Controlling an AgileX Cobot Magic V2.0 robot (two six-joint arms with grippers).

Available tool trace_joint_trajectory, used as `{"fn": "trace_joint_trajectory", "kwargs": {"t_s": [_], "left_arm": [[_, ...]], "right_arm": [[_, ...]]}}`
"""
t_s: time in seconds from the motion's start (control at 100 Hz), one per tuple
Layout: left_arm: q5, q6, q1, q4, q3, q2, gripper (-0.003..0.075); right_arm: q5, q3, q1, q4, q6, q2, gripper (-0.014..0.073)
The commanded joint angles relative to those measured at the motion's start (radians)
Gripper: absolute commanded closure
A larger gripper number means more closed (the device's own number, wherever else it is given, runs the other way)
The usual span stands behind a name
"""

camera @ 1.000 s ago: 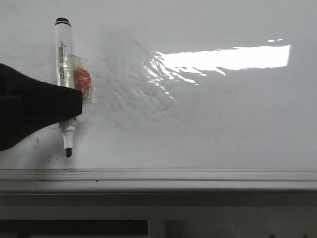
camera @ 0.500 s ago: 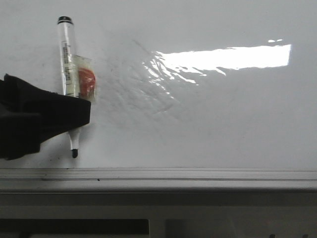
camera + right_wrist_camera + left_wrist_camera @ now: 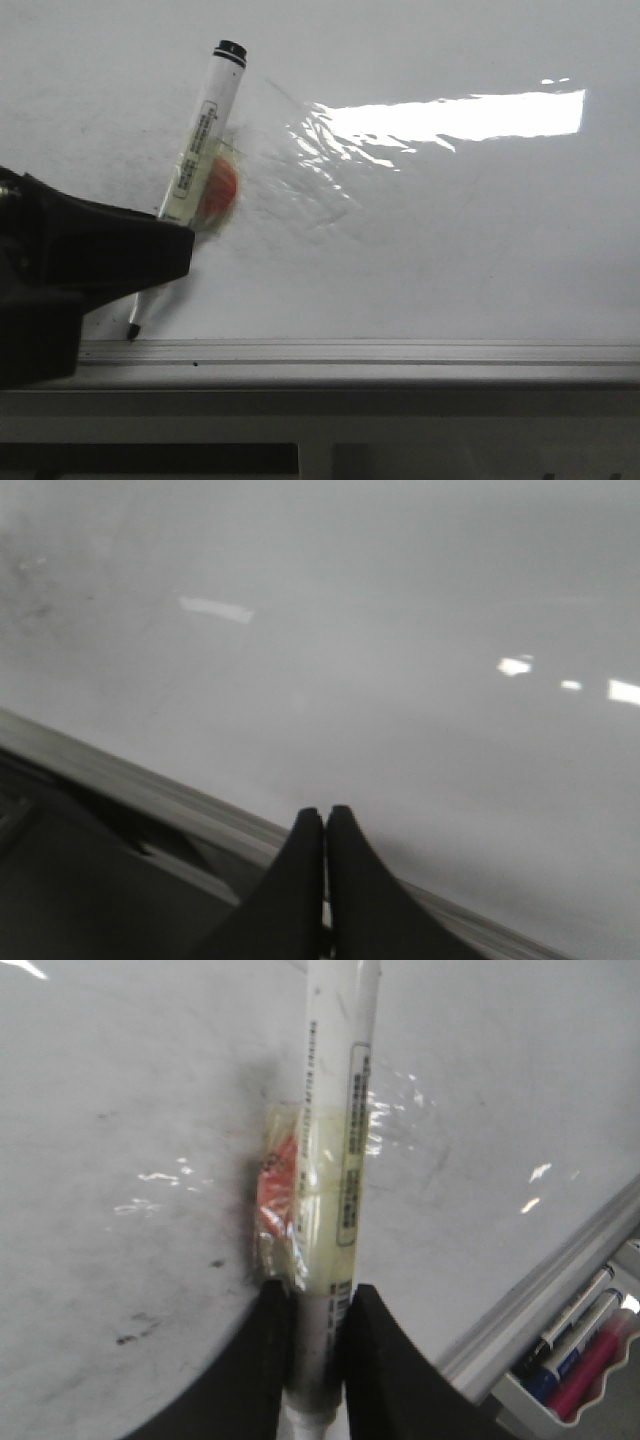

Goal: Write number 8 on whiteboard

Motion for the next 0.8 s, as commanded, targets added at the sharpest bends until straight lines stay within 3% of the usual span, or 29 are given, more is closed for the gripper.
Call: {"fn": "trace_joint_trajectory", "kwargs": {"t_s": [0.0,0.07,0.18,0.28,0.43,0.79], "left_arm": [[-0.039,-0.012,0.003,0.087,-0.014,-0.027,0.0741],[-0.039,-0.012,0.003,0.184,-0.014,-0.030,0.0741],[-0.037,-0.012,0.003,0.313,-0.027,-0.030,0.0741],[-0.037,-0.012,0.003,0.408,-0.056,-0.030,0.0741],[-0.037,-0.010,0.003,0.424,-0.085,-0.030,0.0741],[-0.042,-0.010,0.003,0.467,-0.085,-0.030,0.0741]], "right_arm": [[-0.072,-0.085,0.085,0.032,-0.008,0.080,0.0504],[-0.076,-0.138,0.165,0.032,-0.017,0.138,0.0365],[-0.101,-0.207,0.253,0.032,-0.017,0.230,0.0257],[-0.124,-0.270,0.321,0.032,-0.017,0.315,0.0262],[-0.166,-0.354,0.392,0.032,-0.017,0.419,0.0261],[-0.240,-0.455,0.419,0.128,-0.017,0.627,0.0262]]}}
